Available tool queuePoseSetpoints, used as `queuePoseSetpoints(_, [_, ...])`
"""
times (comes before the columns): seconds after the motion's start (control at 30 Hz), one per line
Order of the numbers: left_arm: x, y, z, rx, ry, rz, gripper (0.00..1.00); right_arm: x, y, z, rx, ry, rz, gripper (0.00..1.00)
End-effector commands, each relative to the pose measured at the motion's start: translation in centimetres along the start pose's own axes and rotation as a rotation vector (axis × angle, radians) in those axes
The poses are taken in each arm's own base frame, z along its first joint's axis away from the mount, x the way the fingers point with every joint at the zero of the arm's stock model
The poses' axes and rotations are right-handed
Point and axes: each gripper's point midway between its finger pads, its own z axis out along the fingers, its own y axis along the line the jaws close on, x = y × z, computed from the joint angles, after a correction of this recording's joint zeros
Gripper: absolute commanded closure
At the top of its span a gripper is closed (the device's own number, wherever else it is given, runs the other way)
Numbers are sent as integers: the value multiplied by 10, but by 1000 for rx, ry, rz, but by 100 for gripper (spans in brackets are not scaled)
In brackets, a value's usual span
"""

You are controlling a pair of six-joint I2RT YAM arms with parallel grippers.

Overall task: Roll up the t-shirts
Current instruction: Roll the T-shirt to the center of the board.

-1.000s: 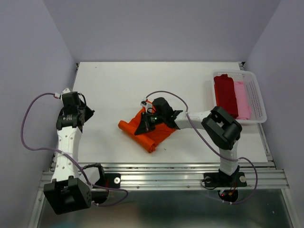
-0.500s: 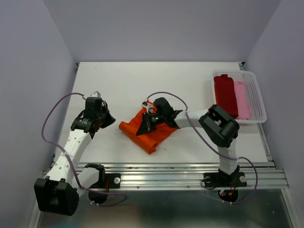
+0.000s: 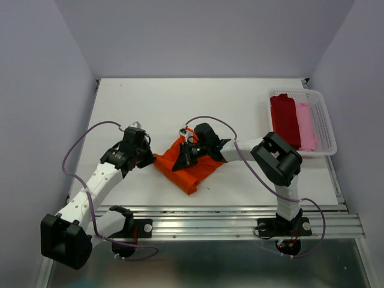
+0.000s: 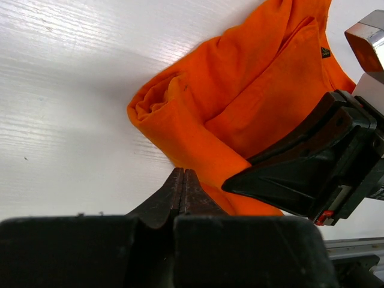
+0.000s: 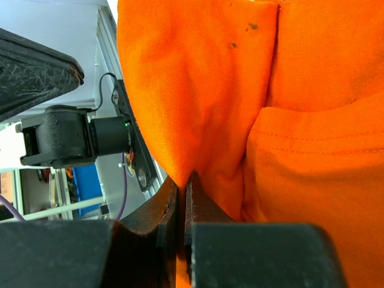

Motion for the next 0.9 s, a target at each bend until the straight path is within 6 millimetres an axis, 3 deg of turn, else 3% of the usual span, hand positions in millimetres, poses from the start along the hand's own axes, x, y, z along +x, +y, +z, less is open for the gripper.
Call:
queuePoseSetpoints(0.0, [-7,0,-3,-14,-43,-11,100,-5,4,-1,-35,-11,-36,99])
queuePoseSetpoints(0.23, [-27,5,-18,-74,-114,-10,100,-14,24,-10,-73,-77,-1,99])
queuePoseSetpoints(0.37, [-31,10,-22,-108,-135,-31,100,-12,37,-4,-90,-90,-13,99])
queuePoseSetpoints(0.87, [-29,12,-23,-111,-138,-45,100,-4,48,16,-139,-103,52,99])
